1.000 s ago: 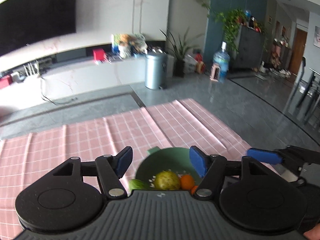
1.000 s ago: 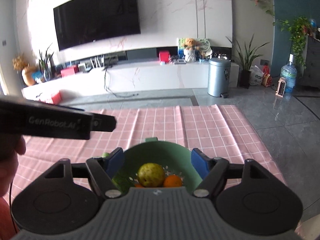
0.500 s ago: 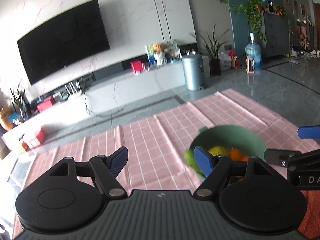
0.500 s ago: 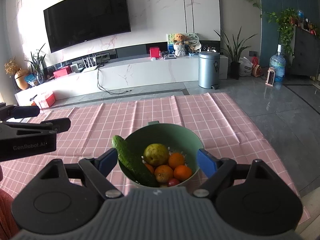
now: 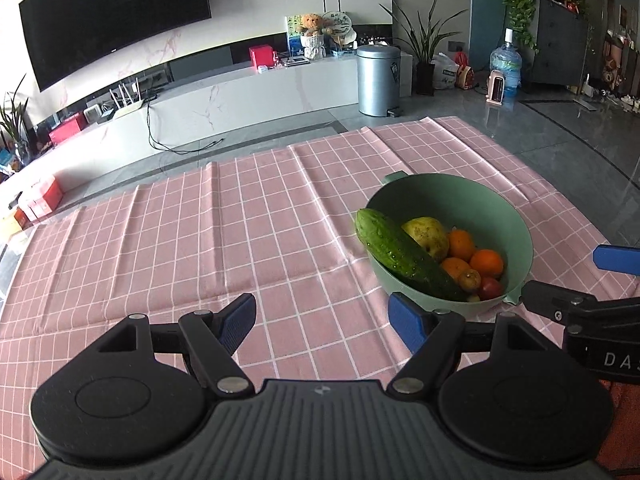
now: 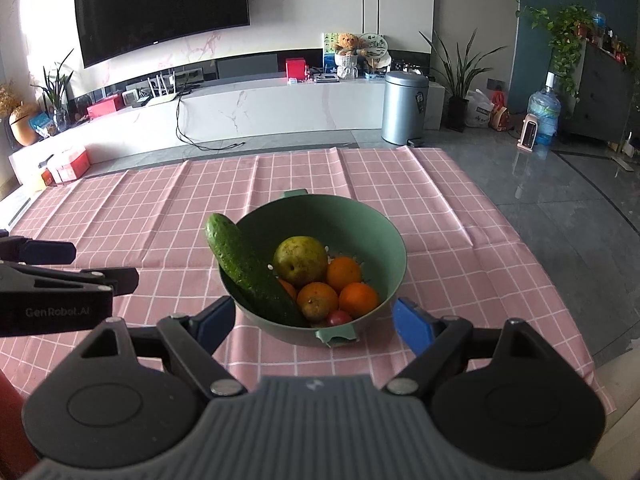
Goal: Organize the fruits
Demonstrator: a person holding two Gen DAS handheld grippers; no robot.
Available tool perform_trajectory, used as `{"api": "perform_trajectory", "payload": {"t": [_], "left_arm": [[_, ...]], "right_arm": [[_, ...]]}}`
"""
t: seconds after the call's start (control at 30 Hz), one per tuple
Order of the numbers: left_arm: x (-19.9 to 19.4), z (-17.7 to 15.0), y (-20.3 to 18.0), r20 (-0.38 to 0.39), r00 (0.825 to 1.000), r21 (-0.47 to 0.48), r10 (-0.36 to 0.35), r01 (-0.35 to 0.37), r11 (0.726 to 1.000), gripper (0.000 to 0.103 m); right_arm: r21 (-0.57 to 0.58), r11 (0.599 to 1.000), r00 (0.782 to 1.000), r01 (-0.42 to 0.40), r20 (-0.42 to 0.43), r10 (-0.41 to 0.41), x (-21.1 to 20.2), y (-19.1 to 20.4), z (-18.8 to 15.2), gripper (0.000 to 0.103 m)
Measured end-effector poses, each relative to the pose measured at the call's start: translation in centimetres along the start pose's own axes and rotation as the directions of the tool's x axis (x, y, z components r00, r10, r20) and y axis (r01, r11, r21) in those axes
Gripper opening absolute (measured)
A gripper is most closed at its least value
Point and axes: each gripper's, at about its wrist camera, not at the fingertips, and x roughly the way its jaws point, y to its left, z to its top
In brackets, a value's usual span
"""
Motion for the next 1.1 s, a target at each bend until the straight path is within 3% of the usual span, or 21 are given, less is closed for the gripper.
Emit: {"api": "perform_trajectory", "payload": {"t": [0.37,1.1], "left_arm": [[1.3,-0.6,1.3,-0.053,0.999,-0.038,0.0,-0.002,0.999,0.088],[0.9,-0.2,1.4,-0.052,0.999,-0.034,0.01,-0.012,0.999,0.088]], "right_arm": [[-0.007,1.0,0.999,0.004,-0.051,-0.004,1.7,0.9,0.1,0.083],[-0.025,1.0,0.999,0.002,-0.035,-0.002,1.3,1.0,0.1,0.083]]}}
